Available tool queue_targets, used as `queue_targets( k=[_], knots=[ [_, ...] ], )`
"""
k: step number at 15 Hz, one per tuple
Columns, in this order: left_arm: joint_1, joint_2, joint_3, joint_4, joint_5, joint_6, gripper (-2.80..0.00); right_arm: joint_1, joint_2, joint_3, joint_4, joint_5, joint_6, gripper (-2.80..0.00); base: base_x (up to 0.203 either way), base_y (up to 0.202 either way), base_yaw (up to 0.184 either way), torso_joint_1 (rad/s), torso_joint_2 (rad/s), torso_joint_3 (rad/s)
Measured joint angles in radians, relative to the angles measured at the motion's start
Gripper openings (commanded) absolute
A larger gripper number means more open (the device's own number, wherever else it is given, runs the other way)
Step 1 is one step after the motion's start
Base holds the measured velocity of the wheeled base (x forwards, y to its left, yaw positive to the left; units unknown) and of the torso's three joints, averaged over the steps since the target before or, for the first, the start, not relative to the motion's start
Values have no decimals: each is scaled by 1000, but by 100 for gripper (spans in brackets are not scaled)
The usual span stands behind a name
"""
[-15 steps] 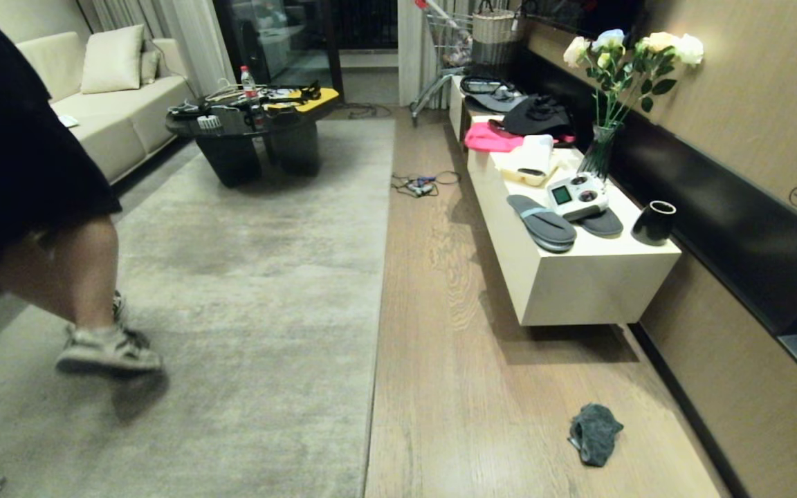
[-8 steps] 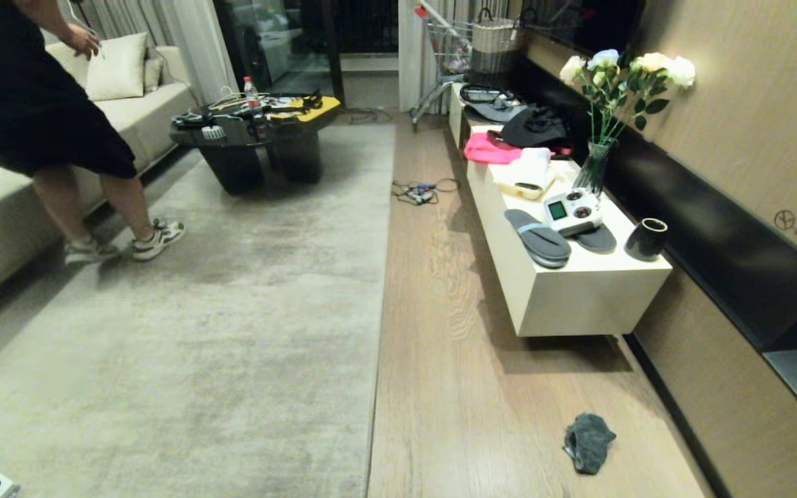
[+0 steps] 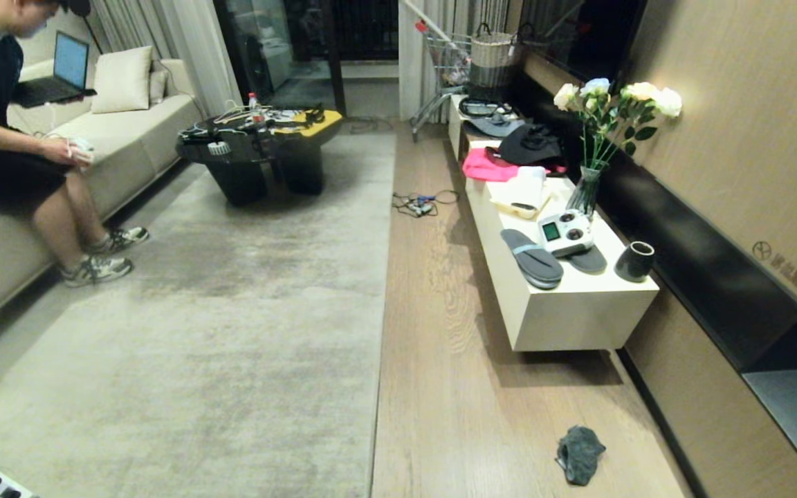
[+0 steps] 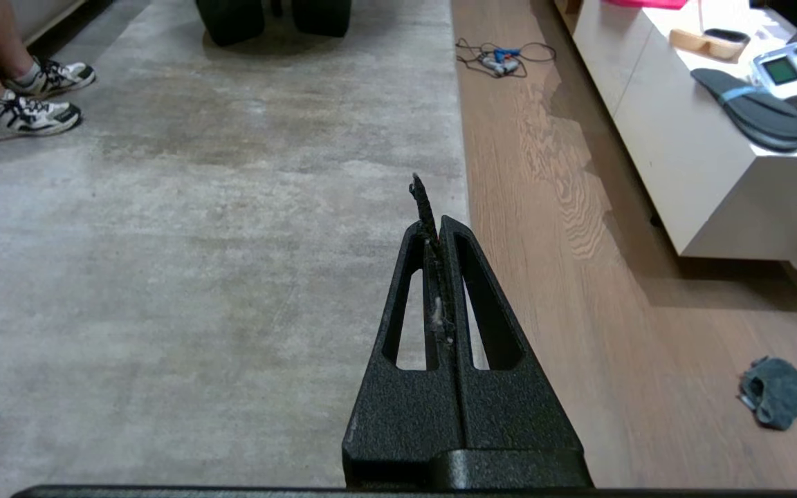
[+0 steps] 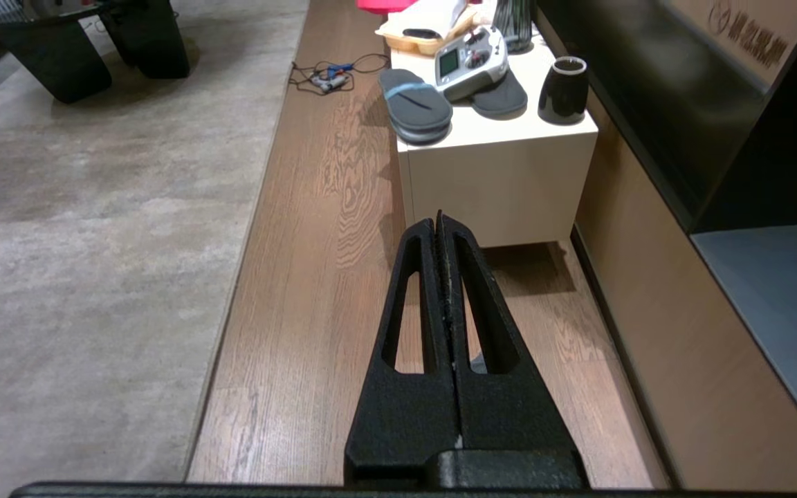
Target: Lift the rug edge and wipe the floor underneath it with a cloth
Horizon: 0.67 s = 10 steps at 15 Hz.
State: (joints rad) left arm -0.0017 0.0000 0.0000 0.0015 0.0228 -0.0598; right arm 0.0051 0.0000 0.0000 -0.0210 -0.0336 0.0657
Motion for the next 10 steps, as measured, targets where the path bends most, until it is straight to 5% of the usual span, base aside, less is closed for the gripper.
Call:
queue_targets(
  k=[10],
  knots=[
    [0, 0, 0, 0, 1, 0, -280, 0, 0, 0, 0, 0, 1, -280, 0, 0, 0, 173, -533, -364]
  ],
)
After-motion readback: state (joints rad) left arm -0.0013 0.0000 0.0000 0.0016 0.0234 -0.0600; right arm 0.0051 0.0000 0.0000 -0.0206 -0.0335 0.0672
